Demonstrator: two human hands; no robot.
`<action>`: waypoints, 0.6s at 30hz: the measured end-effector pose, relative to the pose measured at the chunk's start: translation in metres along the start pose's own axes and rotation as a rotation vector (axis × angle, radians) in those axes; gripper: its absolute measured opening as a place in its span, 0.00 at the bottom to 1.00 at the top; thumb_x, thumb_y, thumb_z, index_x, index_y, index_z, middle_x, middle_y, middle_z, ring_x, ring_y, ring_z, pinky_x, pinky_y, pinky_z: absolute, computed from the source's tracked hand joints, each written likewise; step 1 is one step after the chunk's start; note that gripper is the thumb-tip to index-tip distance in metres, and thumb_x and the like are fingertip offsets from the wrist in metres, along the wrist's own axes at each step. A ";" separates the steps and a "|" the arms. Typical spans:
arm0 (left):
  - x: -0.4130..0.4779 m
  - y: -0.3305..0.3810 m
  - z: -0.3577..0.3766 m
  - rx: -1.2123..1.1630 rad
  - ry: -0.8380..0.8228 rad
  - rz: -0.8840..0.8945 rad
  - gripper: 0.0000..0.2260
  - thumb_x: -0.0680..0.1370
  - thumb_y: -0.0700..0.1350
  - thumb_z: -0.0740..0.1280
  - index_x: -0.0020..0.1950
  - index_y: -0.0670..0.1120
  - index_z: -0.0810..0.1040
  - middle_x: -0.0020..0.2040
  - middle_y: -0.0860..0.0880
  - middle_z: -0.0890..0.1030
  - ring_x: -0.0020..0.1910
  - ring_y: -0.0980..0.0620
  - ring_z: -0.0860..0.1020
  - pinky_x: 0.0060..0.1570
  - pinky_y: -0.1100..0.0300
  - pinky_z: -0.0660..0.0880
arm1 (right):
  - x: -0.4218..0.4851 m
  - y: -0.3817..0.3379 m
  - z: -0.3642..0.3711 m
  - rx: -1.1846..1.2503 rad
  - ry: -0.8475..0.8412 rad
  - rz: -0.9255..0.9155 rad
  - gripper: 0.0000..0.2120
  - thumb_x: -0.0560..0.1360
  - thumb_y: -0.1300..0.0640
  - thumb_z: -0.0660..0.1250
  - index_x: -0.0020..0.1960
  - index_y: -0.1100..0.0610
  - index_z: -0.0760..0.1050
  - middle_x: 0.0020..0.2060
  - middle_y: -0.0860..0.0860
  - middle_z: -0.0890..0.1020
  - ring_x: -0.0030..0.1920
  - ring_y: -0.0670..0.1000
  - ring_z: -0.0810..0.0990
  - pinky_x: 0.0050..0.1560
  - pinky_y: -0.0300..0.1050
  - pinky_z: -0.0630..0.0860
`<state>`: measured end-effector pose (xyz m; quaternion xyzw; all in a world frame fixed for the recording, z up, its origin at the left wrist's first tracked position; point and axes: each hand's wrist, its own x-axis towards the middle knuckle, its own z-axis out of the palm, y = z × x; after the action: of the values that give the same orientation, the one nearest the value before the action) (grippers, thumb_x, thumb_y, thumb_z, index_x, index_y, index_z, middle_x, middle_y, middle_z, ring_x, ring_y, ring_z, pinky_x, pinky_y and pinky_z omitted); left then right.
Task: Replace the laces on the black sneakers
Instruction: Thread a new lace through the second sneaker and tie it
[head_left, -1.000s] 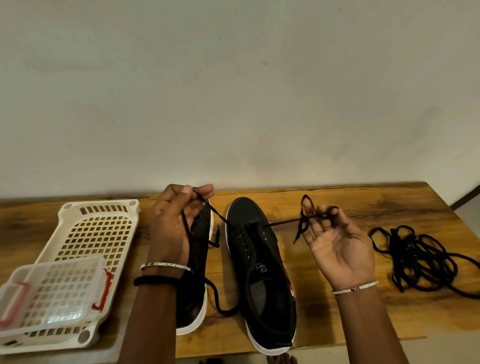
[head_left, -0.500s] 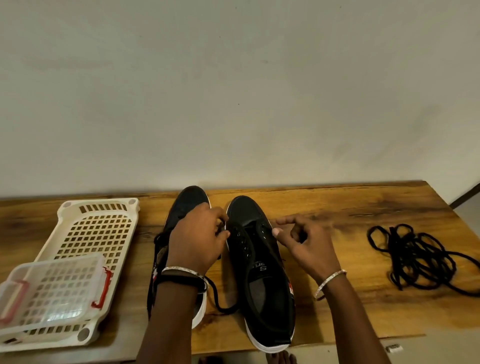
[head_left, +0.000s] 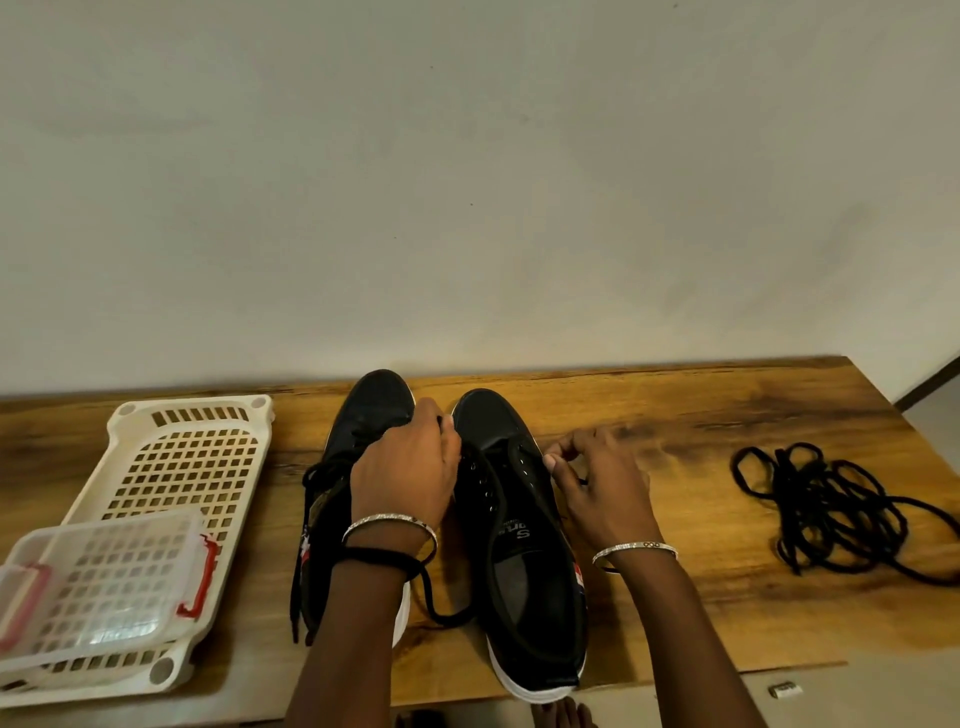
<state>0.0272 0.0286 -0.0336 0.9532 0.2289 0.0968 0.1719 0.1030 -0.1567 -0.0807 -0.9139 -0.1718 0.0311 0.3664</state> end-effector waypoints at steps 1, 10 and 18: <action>0.001 -0.001 0.002 -0.038 0.016 -0.009 0.13 0.83 0.53 0.48 0.55 0.48 0.69 0.38 0.54 0.83 0.33 0.52 0.79 0.28 0.58 0.67 | -0.001 0.000 0.000 0.025 -0.007 -0.003 0.06 0.79 0.48 0.68 0.43 0.41 0.73 0.46 0.40 0.75 0.52 0.46 0.73 0.57 0.54 0.69; 0.005 -0.009 -0.005 -0.448 0.180 -0.053 0.16 0.84 0.54 0.51 0.53 0.44 0.72 0.35 0.54 0.84 0.36 0.55 0.79 0.36 0.58 0.71 | 0.001 0.007 -0.007 -0.035 -0.091 -0.032 0.04 0.78 0.49 0.70 0.46 0.46 0.83 0.42 0.44 0.79 0.50 0.51 0.77 0.46 0.46 0.69; -0.002 -0.009 -0.033 -0.461 0.173 -0.013 0.18 0.82 0.55 0.61 0.38 0.46 0.75 0.31 0.51 0.78 0.31 0.55 0.75 0.31 0.63 0.64 | -0.005 -0.001 -0.024 -0.109 -0.080 0.132 0.10 0.76 0.41 0.69 0.39 0.41 0.73 0.50 0.45 0.72 0.61 0.52 0.65 0.56 0.51 0.61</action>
<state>0.0135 0.0447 -0.0070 0.8755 0.2206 0.2269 0.3653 0.1020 -0.1731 -0.0631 -0.9400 -0.1272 0.0819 0.3059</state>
